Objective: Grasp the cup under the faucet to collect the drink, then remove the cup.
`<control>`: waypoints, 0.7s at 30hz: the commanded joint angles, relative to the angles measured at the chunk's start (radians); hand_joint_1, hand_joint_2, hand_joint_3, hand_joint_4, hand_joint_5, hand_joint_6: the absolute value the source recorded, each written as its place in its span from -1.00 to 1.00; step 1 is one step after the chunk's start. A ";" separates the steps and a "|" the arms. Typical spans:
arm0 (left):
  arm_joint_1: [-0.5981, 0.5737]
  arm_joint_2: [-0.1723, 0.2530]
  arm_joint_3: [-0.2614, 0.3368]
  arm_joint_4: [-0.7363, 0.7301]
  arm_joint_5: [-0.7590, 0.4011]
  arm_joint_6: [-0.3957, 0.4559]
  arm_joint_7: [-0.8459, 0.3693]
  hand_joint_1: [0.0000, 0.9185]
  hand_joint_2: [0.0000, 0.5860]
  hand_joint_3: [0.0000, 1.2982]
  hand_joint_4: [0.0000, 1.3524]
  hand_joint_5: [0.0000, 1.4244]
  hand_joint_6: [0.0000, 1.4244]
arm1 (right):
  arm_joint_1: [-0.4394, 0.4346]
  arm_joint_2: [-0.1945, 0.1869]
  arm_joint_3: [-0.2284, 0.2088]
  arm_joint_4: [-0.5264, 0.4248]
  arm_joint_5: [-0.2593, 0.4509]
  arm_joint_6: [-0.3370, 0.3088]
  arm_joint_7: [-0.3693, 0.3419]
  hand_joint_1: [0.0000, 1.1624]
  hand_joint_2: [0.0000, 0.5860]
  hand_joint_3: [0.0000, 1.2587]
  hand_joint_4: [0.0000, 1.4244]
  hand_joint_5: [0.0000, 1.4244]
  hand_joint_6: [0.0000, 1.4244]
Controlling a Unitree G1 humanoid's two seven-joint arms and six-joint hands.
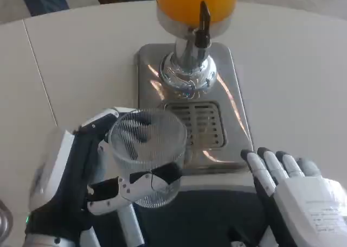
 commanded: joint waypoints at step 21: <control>-0.378 -0.053 -0.173 0.508 0.169 0.032 0.340 0.21 -0.85 0.45 0.71 0.97 1.00 | -0.036 0.020 -0.090 -0.097 0.060 -0.037 0.185 -0.05 0.38 -0.93 -1.00 -1.00 -1.00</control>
